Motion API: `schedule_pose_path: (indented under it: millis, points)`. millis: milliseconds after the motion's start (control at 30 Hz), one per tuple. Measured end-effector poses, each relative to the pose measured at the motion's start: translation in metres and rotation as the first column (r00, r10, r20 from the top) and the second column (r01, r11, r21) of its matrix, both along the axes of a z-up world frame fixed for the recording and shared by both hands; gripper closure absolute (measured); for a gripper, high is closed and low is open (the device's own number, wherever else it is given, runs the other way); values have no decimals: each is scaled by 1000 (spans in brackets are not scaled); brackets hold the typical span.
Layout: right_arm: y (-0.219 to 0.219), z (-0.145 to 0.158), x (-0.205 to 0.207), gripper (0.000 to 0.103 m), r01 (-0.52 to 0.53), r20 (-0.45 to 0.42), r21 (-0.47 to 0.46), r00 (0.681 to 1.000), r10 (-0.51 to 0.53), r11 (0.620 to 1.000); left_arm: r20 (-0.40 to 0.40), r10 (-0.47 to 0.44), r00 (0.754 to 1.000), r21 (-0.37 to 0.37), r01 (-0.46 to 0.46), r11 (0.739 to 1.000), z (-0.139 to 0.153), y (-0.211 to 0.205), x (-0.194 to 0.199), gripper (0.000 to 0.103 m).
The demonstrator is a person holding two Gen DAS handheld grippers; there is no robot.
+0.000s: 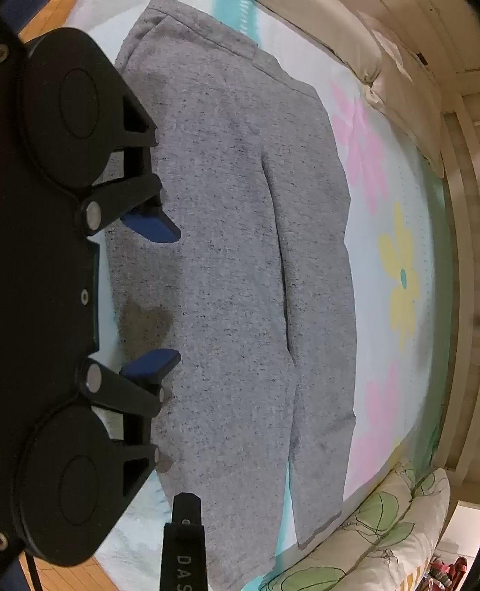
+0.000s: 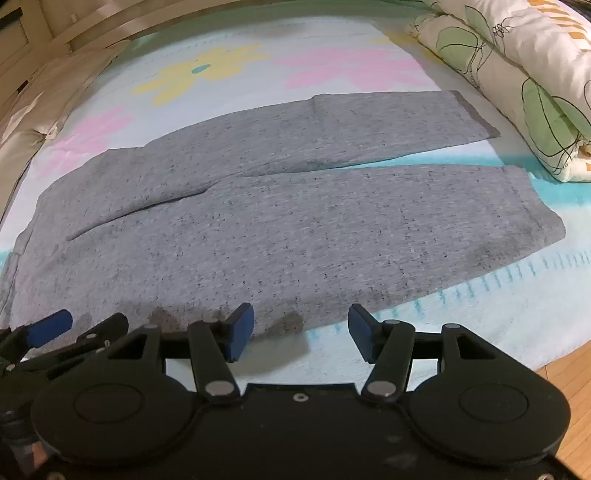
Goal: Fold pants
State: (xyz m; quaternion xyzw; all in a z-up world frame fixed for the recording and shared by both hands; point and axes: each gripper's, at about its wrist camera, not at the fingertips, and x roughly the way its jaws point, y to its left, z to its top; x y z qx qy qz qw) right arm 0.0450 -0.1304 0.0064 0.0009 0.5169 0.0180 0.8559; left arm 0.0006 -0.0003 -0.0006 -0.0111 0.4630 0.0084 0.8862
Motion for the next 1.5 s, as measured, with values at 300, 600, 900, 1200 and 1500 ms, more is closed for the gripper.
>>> schedule_pose_path:
  millis: [300,600,900,1200,1500]
  points:
    - [-2,4,1,43,3,-12,11,1000,-3,1000,-10,9,1000,-7,-9,1000,-3,3,0,38]
    - [-2,2,1,43,2,-16,16,1000,-2,1000,-17,11,1000,-6,-11,1000,-4,3,1,37]
    - [2,-6,-1,43,-6,-27,11,1000,6,1000,-23,10,1000,-7,-10,1000,-6,5,0,37]
    - [3,-6,-2,43,-8,-36,15,999,8,1000,-32,12,999,-5,-12,1000,-9,6,1,37]
    - [1,-7,1,43,-13,-52,22,999,14,1000,-39,16,999,-4,-16,1000,-10,5,1,38]
